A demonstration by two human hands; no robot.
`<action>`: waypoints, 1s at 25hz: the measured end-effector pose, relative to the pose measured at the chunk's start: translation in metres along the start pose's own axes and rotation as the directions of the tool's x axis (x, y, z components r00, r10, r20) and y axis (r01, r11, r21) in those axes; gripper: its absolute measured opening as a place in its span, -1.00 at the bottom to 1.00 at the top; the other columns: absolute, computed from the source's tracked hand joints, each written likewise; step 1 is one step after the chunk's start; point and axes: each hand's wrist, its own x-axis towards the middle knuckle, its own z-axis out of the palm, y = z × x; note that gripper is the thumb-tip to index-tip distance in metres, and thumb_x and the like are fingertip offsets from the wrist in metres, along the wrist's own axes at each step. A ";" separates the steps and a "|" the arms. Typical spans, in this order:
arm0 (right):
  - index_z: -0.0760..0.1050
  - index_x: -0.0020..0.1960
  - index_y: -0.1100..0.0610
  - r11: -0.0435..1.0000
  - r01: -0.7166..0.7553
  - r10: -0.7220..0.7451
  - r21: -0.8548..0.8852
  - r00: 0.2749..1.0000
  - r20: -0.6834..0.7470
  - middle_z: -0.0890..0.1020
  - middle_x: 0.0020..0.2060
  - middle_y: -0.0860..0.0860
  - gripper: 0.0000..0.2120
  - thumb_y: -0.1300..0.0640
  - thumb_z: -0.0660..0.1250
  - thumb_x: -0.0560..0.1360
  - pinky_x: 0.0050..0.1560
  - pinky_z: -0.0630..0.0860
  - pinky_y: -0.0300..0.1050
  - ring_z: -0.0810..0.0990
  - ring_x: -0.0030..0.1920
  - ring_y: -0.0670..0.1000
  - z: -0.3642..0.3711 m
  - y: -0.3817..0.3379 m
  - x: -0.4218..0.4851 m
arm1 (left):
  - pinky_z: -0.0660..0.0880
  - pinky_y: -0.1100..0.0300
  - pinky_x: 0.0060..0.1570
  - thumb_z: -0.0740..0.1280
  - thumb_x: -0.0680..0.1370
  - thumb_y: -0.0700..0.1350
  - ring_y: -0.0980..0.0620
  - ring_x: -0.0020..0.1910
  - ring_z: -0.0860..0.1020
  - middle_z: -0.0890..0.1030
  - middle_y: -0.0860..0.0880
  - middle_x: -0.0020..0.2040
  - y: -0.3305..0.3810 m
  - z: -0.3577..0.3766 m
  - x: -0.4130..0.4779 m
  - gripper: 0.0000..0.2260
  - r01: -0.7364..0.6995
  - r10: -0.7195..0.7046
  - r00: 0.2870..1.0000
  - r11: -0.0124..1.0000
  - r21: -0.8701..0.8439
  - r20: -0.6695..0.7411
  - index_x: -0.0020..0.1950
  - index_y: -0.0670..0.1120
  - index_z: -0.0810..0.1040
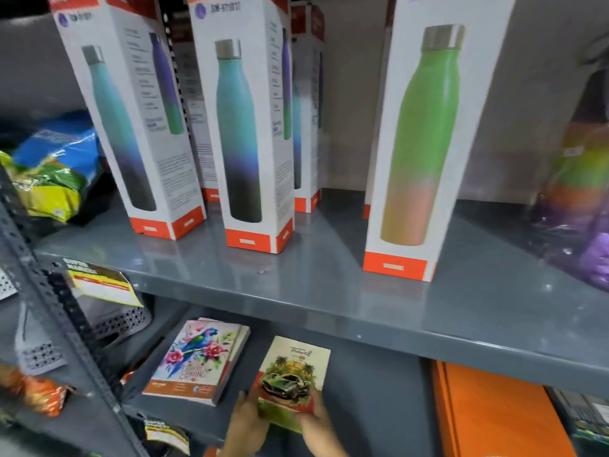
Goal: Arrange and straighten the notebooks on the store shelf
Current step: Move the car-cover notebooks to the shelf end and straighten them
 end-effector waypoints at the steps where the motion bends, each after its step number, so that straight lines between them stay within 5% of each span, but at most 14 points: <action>1: 0.43 0.21 -0.04 1.000 -0.019 0.019 -0.012 0.999 -0.043 0.51 0.25 0.16 -0.39 0.17 0.38 0.16 0.26 0.46 0.07 0.50 0.23 0.11 0.006 -0.005 -0.006 | 0.38 0.13 0.27 0.25 0.51 -0.27 -0.18 0.33 0.42 0.41 -0.21 0.37 0.000 0.002 0.000 -0.48 0.011 -0.011 0.999 1.000 -0.022 -0.032 0.46 -0.09 0.23; 3: 0.50 0.07 -0.01 0.997 -0.019 0.032 0.078 0.986 -0.164 0.58 0.08 0.16 -0.51 0.18 0.37 0.14 0.07 0.53 0.07 0.56 0.07 0.16 0.005 -0.029 -0.027 | 0.39 0.12 0.23 0.22 0.51 -0.27 -0.16 0.30 0.45 0.48 -0.18 0.32 0.007 0.000 0.001 -0.57 0.094 -0.101 0.991 0.993 -0.076 -0.091 0.39 -0.13 0.34; 5: 0.51 -0.04 0.18 0.973 -0.044 0.099 0.225 0.966 -0.239 0.61 -0.12 0.19 -0.63 0.42 0.34 0.19 -0.22 0.54 -0.02 0.56 -0.14 0.17 -0.001 -0.051 -0.038 | 0.41 0.14 0.06 0.21 0.51 -0.28 -0.17 0.16 0.51 0.56 -0.20 0.17 0.008 -0.009 0.003 -0.74 0.150 -0.159 0.982 0.984 -0.091 -0.099 0.17 -0.11 0.50; 8: 0.47 0.14 0.32 0.934 -0.136 0.230 0.332 0.936 -0.265 0.62 0.00 0.29 -0.39 0.43 0.43 0.07 -0.06 0.57 0.12 0.61 -0.01 0.27 -0.016 -0.055 -0.029 | 0.36 0.16 0.00 0.20 0.52 -0.34 -0.08 -0.09 0.45 0.58 -0.19 -0.08 0.007 -0.018 0.012 -0.75 0.220 -0.231 0.970 0.967 -0.130 -0.077 -0.30 -0.07 0.48; 10: 0.49 0.12 0.27 0.926 -0.149 0.250 0.348 0.931 -0.267 0.63 0.01 0.27 -0.38 0.37 0.44 0.05 0.02 0.56 0.15 0.61 0.03 0.28 -0.016 -0.057 -0.031 | 0.44 0.14 -0.06 0.11 0.53 -0.42 -0.13 -0.20 0.41 0.61 -0.20 -0.30 0.000 -0.017 0.025 -0.62 0.239 -0.271 0.962 0.883 -0.403 -0.022 -0.42 -0.22 0.52; 11: 0.50 0.11 0.22 0.927 -0.146 0.250 0.345 0.927 -0.279 0.63 0.01 0.25 -0.46 0.40 0.42 0.14 0.06 0.55 0.15 0.60 0.05 0.28 -0.014 -0.063 -0.037 | 0.50 0.17 -0.25 0.05 0.53 -0.45 -0.14 -0.30 0.37 0.57 -0.18 -0.45 -0.002 -0.013 0.032 -0.58 0.252 -0.300 0.954 0.817 -0.519 -0.009 -0.44 -0.27 0.52; 13: 0.51 0.14 0.18 0.933 -0.073 0.194 0.352 0.927 -0.322 0.63 -0.01 0.22 -0.55 0.47 0.32 0.30 0.06 0.55 0.11 0.60 0.07 0.27 -0.010 -0.074 -0.043 | 0.51 0.22 -0.41 0.05 0.54 -0.45 -0.08 -0.36 0.38 0.53 -0.13 -0.43 0.003 -0.022 0.031 -0.65 0.175 -0.222 0.975 0.775 -0.607 -0.002 -0.31 -0.25 0.54; 16: 0.53 0.10 0.10 0.937 0.010 0.099 0.348 0.951 -0.292 0.64 -0.04 0.14 -0.58 0.48 0.25 0.37 -0.08 0.54 -0.02 0.60 0.04 0.21 0.005 -0.090 -0.048 | 0.51 0.00 0.03 0.20 0.51 -0.43 -0.02 -0.19 0.54 0.58 -0.04 -0.20 0.014 -0.054 0.024 -0.72 0.065 -0.118 0.993 0.708 -0.703 -0.026 -0.15 -0.08 0.54; 20: 0.50 0.12 0.01 0.967 0.018 0.016 0.255 0.991 -0.130 0.64 -0.01 0.04 -0.54 0.47 0.24 0.38 0.18 0.51 0.09 0.60 0.05 0.12 0.054 -0.108 -0.045 | 0.47 0.00 0.08 0.28 0.52 -0.33 -0.15 0.01 0.54 0.61 -0.13 0.02 -0.014 -0.107 0.035 -0.83 0.042 -0.165 0.981 0.683 -0.729 -0.098 0.01 -0.14 0.59; 25: 0.40 0.19 0.04 0.993 -0.062 0.054 0.097 0.996 0.078 0.51 0.06 0.00 -0.54 0.45 0.21 0.40 -0.12 0.49 -0.20 0.52 0.00 -0.05 0.122 -0.105 -0.042 | 0.40 -0.05 0.16 0.26 0.54 -0.30 -0.20 0.16 0.50 0.58 -0.22 0.19 -0.076 -0.155 0.055 -0.76 0.146 -0.284 0.941 0.830 -0.538 -0.184 0.19 -0.22 0.57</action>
